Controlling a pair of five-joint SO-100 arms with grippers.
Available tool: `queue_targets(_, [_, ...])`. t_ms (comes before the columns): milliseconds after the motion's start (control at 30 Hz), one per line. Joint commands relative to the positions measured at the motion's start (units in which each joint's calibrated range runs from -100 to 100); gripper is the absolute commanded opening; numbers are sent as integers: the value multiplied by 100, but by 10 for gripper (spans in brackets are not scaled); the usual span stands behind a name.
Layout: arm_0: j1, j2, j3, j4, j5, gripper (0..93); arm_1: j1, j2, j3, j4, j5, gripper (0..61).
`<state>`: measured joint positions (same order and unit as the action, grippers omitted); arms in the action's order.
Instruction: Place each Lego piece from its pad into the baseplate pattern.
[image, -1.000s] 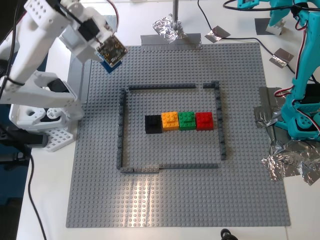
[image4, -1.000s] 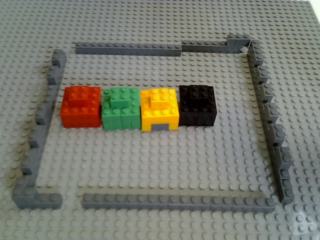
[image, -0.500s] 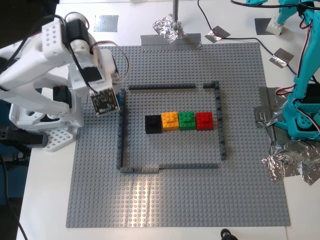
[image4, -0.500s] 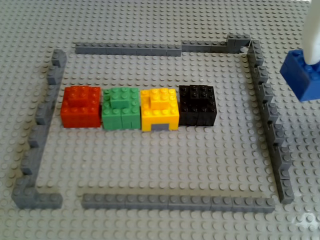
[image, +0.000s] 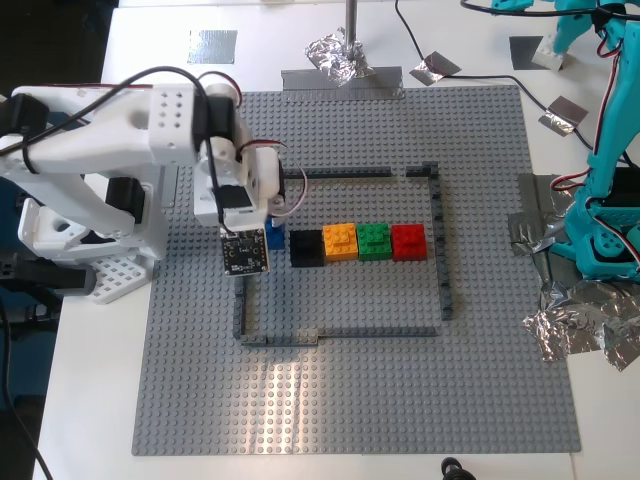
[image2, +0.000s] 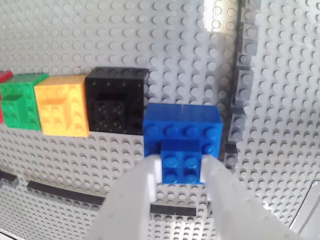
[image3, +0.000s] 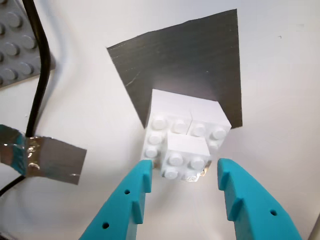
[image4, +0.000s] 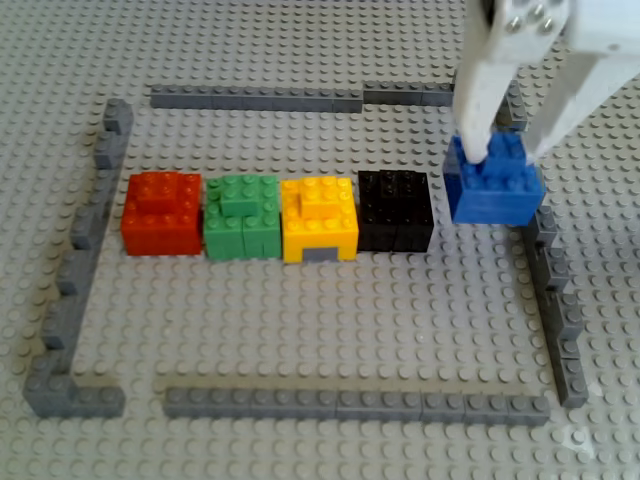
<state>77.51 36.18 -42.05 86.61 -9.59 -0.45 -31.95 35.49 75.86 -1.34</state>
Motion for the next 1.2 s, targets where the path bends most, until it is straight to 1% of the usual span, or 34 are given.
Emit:
queue_targets(0, [8, 142, -522, 54, -10, 151, 201, 208, -41, -198, 49, 2])
queue_targets(100, [8, 202, -567, 54, -10, 149, 288, 414, -32, -288, 83, 2])
queue_targets(167, [-14, 210, -567, 54, -10, 73, 317, 543, -32, -345, 98, 2])
queue_targets(200, [-21, 210, -567, 54, -10, 49, 325, 577, -32, -353, 103, 2])
queue_targets(267, [-28, 210, -567, 54, -6, 37, 325, 646, -32, -369, 103, 2])
queue_targets(300, [-28, 210, -558, 54, 9, 3, 310, 723, -32, -386, 103, 2])
queue_targets(633, [-123, 39, -558, 54, 33, 0, 317, 860, 4, -508, 108, 2])
queue_targets(667, [-210, -202, -450, 54, 68, 0, 317, 860, 58, -573, 122, 2])
queue_targets(833, [-326, -631, -52, 21, 200, 0, 317, 860, 112, -678, 132, 2])
queue_targets(867, [-427, -880, 182, 5, 273, 0, 310, 860, 121, -735, 142, 2])
queue_targets(1000, [-573, -1206, 426, 5, 331, 0, 296, 860, 148, -776, 156, 2])
queue_targets(1033, [-689, -1463, 625, 29, 419, 0, 296, 860, 193, -825, 181, 2])
queue_targets(1167, [-884, -1850, 905, 5, 507, 0, 296, 860, 220, -825, 200, 73])
